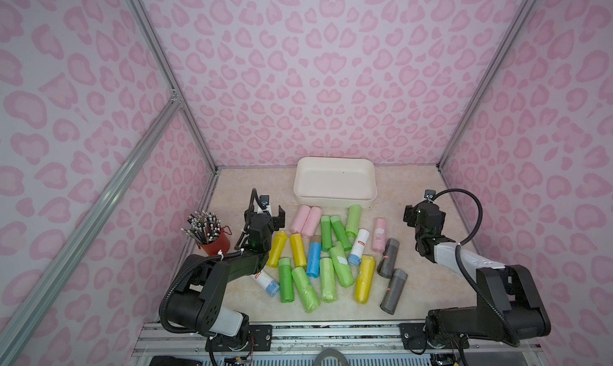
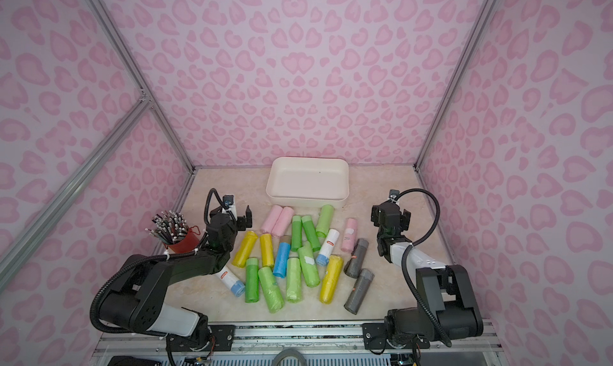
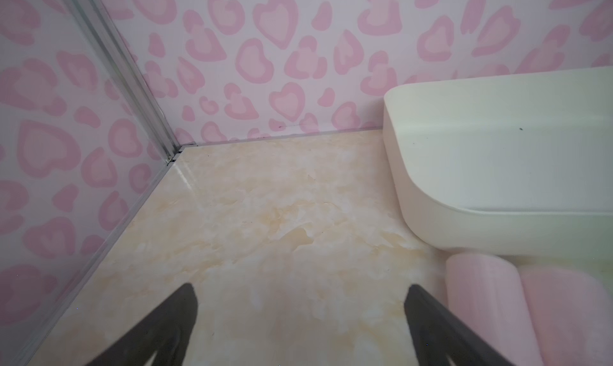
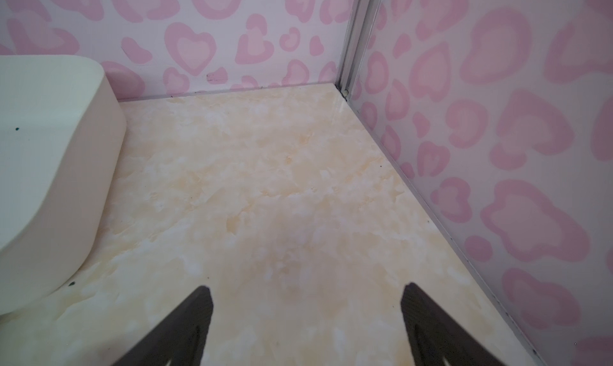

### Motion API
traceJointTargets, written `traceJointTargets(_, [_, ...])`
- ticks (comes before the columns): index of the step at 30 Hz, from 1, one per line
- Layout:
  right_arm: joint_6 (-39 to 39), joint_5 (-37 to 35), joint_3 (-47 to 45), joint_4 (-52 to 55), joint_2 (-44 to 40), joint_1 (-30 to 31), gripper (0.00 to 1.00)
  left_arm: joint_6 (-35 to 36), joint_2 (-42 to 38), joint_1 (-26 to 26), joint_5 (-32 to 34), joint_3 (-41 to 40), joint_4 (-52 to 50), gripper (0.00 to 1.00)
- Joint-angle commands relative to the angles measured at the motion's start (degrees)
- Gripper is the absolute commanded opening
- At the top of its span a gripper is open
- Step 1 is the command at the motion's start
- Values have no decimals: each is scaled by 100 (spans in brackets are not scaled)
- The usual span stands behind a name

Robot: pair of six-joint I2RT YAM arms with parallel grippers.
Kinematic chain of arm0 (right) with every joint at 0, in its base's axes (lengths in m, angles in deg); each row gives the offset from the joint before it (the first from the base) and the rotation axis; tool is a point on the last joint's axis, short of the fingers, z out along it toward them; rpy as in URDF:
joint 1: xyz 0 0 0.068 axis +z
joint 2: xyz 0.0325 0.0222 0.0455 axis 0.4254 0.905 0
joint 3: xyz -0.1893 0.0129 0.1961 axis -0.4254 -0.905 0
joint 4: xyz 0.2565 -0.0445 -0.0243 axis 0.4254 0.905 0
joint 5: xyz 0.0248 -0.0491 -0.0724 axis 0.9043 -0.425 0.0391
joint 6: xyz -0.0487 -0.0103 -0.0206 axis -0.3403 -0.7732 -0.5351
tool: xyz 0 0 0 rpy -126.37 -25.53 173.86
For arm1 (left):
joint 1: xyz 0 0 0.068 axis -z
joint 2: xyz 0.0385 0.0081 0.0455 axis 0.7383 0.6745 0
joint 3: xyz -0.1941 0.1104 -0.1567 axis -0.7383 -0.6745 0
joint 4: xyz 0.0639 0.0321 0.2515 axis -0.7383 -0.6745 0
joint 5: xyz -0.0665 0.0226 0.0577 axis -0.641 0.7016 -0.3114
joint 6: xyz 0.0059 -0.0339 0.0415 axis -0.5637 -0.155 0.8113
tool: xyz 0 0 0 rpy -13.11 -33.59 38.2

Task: Put the roll of trash bags into the storage box
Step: Pick up the roll of trash bags from the center of the board.

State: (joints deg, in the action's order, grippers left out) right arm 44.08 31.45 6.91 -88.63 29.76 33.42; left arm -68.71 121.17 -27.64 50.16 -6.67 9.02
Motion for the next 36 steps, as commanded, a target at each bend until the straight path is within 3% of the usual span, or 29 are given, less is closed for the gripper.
traceJointTargets(1, [868, 104, 498, 1914, -247, -1, 91, -54, -242, 213, 507, 244, -795, 100])
traceJointTargets(8, [1792, 944, 1690, 4540, -359, 1, 91, -1159, -853, 983, 890, 1015, -2789, 100])
traceJointTargets(14, [1811, 1060, 1792, 5814, -270, 19, 91, -2194, -1302, 1750, 503, 1448, -4098, 100])
traceJointTargets(16, [1811, 1060, 1601, 6027, -393, 31, 91, -2457, -1437, 1916, 334, 1484, -4247, 100])
traceJointTargets(17, [1971, 1824, 1496, 6125, -425, 43, 91, -2607, -1505, 1972, 222, 1485, -4285, 100])
traceJointTargets(18, [1971, 1824, 1398, 6220, -657, 62, 91, -2739, -1561, 2002, 32, 1475, -4274, 100])
traceJointTargets(19, [2111, 2568, 1324, 6341, -734, 80, 94, -2853, -1611, 2021, -182, 1461, -4239, 100])
traceJointTargets(21, [2228, 2836, 1205, 6542, -885, 124, 99, -2986, -1675, 2069, -483, 1458, -4171, 100])
traceJointTargets(36, [3595, 2619, 1181, 8541, -2299, 1085, 88, -3098, -1661, 2267, -678, 1424, -4025, 100])
